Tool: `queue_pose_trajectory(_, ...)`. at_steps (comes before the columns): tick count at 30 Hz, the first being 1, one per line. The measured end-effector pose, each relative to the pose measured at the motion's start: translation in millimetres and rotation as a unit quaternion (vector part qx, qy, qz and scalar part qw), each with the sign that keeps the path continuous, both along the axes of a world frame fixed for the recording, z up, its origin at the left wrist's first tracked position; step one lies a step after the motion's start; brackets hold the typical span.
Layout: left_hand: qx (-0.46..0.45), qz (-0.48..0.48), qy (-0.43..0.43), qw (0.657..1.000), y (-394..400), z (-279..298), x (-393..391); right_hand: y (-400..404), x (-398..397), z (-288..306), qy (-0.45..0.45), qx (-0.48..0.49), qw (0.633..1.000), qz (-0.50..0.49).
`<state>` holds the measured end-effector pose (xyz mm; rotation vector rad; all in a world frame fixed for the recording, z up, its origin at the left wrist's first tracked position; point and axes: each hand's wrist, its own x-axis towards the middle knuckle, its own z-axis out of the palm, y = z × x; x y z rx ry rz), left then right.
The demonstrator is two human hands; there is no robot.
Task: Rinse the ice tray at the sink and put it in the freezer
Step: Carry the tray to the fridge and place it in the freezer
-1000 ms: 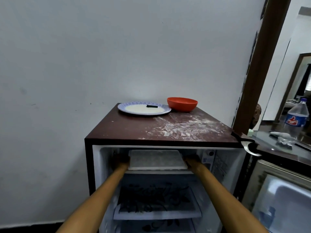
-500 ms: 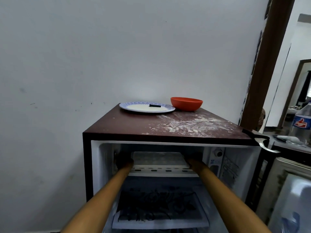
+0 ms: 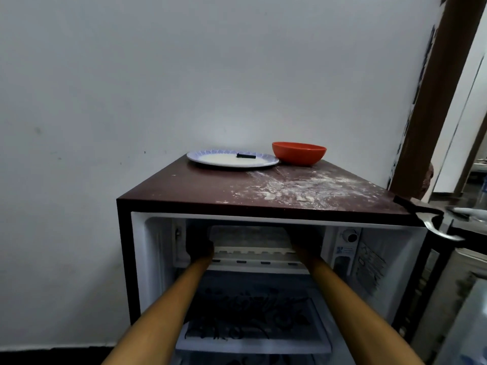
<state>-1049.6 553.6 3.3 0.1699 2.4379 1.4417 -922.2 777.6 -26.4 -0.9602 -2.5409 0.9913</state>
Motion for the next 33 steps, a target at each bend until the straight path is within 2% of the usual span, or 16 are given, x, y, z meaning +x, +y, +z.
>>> queue_pose_trajectory(3, -0.041, 0.019, 0.110, 0.993, -5.0, 3.2, 16.5, -21.9, -3.0, 6.4, 0.002, -0.013, 1.000, -0.018)
queue_pose_trajectory(4, -0.045, 0.005, 0.116, 0.992, -8.7, 1.8, 23.2, -32.5, -2.9, 11.6, 0.021, -0.029, 0.998, -0.045)
queue_pose_trajectory(6, -0.039, -0.025, 0.134, 0.990, -16.0, -2.5, 37.7, -48.5, 1.2, 20.0, 0.066, 0.044, 0.994, -0.080)
queue_pose_trajectory(9, -0.044, -0.064, 0.197, 0.977, -34.9, -6.1, 63.9, -71.8, 30.8, 17.4, 0.105, 0.100, 0.989, -0.040)
queue_pose_trajectory(13, -0.141, -0.118, 0.336, 0.924, -59.0, -30.8, 110.3, -111.6, 87.0, 10.6, 0.108, 0.176, 0.978, -0.026)
queue_pose_trajectory(17, -0.202, -0.170, 0.335, 0.904, -79.4, -32.1, 181.3, -164.0, 150.0, 12.0, 0.086, 0.174, 0.980, -0.039)
queue_pose_trajectory(19, -0.216, -0.233, 0.357, 0.879, -89.3, -30.2, 223.4, -189.1, 186.0, 12.7, 0.074, 0.177, 0.980, -0.055)
queue_pose_trajectory(25, -0.215, -0.364, 0.387, 0.819, -101.6, -17.2, 315.3, -235.3, 290.5, 12.8, 0.072, 0.190, 0.969, -0.140)
queue_pose_trajectory(33, -0.160, -0.486, 0.438, 0.739, -75.8, -3.4, 448.3, -235.3, 457.4, 4.3, 0.063, 0.167, 0.932, -0.316)
